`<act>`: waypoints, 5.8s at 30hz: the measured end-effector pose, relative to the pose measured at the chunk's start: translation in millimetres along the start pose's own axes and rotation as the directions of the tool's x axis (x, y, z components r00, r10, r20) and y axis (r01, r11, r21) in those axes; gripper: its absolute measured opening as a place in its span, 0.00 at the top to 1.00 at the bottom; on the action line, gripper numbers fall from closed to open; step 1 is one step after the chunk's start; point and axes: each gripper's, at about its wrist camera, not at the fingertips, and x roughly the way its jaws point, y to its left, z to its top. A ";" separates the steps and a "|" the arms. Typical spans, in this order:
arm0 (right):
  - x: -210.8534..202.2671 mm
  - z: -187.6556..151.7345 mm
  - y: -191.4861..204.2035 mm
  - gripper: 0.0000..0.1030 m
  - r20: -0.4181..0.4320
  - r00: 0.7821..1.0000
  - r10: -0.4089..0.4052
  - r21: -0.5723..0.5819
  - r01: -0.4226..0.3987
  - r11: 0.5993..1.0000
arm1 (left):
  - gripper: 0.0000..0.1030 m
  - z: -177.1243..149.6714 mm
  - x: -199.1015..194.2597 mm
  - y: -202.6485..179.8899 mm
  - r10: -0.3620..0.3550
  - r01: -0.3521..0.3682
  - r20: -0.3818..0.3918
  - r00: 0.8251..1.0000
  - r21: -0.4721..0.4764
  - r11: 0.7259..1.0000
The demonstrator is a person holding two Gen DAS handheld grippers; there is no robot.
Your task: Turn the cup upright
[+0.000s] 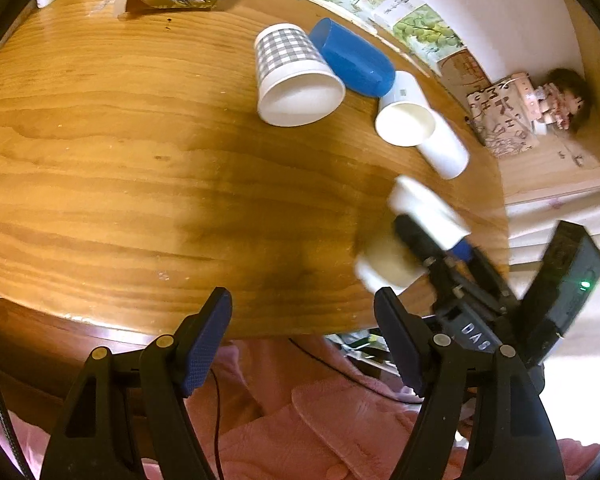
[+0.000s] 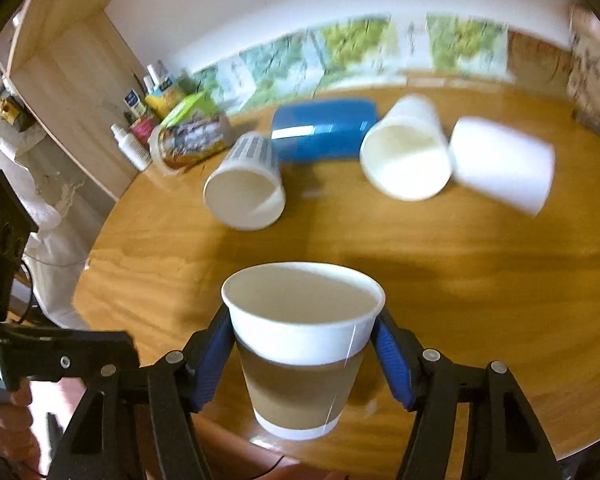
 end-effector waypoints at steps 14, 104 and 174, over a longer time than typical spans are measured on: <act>-18.4 -24.3 19.1 0.38 0.394 0.911 -0.124 -0.229 0.228 0.946 | 0.25 -10.8 3.0 2.4 0.037 -0.037 -0.008 0.999 0.001 0.999; -305.5 -107.3 -12.6 0.16 0.250 0.967 -0.047 0.048 0.036 0.998 | 0.21 -197.0 -122.9 -175.9 0.083 -0.212 0.667 0.740 0.115 0.970; -364.1 -143.9 30.2 0.00 0.580 0.790 -0.196 0.042 0.212 0.976 | 0.00 -257.6 -157.2 -175.0 0.181 -0.395 0.856 0.485 0.029 0.918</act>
